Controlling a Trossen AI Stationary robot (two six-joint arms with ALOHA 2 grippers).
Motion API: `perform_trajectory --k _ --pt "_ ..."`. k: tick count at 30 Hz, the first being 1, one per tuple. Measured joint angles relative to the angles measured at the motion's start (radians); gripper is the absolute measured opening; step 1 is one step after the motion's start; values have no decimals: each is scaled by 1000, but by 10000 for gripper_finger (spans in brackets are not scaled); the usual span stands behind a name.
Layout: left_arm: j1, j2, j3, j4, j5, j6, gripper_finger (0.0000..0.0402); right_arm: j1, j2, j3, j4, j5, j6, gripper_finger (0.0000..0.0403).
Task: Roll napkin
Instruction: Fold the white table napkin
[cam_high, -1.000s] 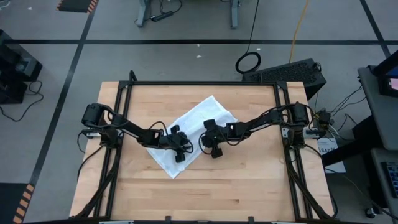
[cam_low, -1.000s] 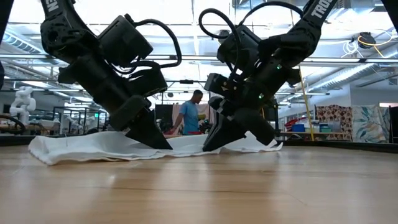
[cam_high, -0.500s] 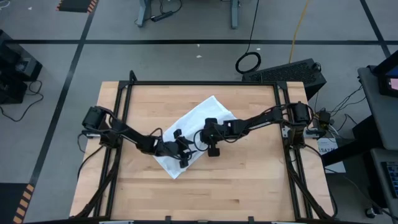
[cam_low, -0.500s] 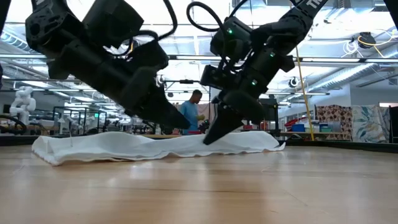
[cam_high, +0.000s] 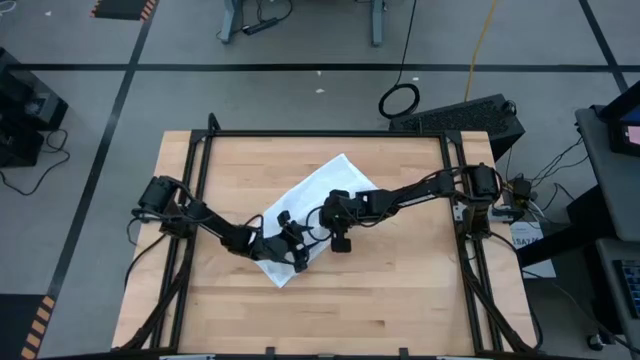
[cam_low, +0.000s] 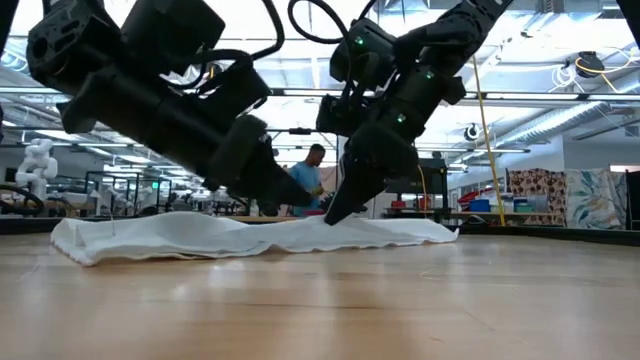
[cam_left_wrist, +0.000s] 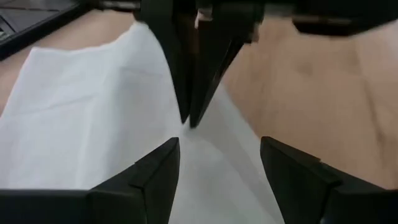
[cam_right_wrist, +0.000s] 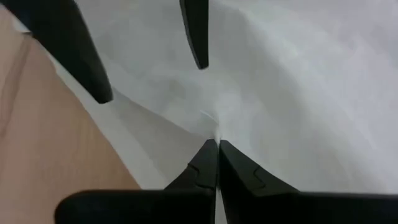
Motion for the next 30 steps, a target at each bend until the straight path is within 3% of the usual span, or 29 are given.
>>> perform_trajectory --k 16,25,30 --pt "4 117 110 -16 44 -32 224 1 -27 3 -128 -51 17 0" --pt "4 110 109 -103 74 -58 139 2 -29 3 -215 -122 13 0" --pt "-10 29 108 -133 126 -61 112 3 -29 3 -230 -134 1 0"
